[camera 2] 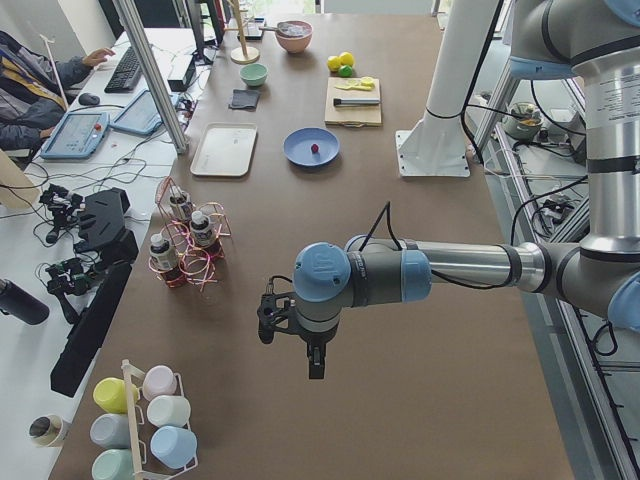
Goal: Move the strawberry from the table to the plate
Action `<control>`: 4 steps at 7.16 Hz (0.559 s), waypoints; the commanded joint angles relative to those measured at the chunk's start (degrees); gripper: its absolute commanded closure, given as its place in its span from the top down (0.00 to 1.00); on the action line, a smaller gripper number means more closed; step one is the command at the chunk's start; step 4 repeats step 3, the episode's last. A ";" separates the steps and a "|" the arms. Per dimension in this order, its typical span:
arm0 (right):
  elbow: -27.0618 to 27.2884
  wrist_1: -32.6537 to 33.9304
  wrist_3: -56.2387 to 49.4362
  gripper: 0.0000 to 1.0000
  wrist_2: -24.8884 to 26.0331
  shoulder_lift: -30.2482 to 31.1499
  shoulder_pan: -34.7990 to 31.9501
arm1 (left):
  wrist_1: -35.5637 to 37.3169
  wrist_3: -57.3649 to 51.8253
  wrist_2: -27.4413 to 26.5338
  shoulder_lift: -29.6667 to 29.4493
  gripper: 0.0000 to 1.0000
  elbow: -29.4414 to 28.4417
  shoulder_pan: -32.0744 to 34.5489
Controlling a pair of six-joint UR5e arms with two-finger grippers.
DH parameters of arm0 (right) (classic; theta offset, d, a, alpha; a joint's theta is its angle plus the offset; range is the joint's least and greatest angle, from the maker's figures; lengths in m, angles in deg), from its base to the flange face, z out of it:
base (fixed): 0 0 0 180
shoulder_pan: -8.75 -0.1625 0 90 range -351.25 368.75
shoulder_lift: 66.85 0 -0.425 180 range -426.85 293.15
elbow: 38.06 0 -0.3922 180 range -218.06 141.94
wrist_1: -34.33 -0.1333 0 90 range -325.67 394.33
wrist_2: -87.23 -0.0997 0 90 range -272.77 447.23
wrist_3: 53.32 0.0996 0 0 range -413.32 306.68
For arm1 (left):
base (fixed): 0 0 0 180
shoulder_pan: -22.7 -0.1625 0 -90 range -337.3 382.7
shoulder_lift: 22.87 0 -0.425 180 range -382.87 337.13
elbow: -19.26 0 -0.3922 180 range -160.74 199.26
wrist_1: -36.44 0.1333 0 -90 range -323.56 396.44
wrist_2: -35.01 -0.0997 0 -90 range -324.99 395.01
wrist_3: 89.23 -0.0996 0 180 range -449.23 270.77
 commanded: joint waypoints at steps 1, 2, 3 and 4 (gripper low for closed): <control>1.39 -0.03 -0.27 1.00 -0.30 0.63 0.15 | 0.10 0.25 -0.07 0.55 0.97 0.41 0.05; 2.17 0.15 0.17 1.00 -0.48 1.51 0.07 | -0.16 -0.18 -0.07 1.42 0.97 0.50 0.05; 1.74 0.06 0.52 1.00 -0.04 2.21 0.33 | -0.17 -0.36 -0.07 2.13 0.97 1.46 0.05; 1.74 0.06 0.52 1.00 -0.04 2.21 0.33 | -0.17 -0.36 -0.07 2.13 0.97 1.46 0.05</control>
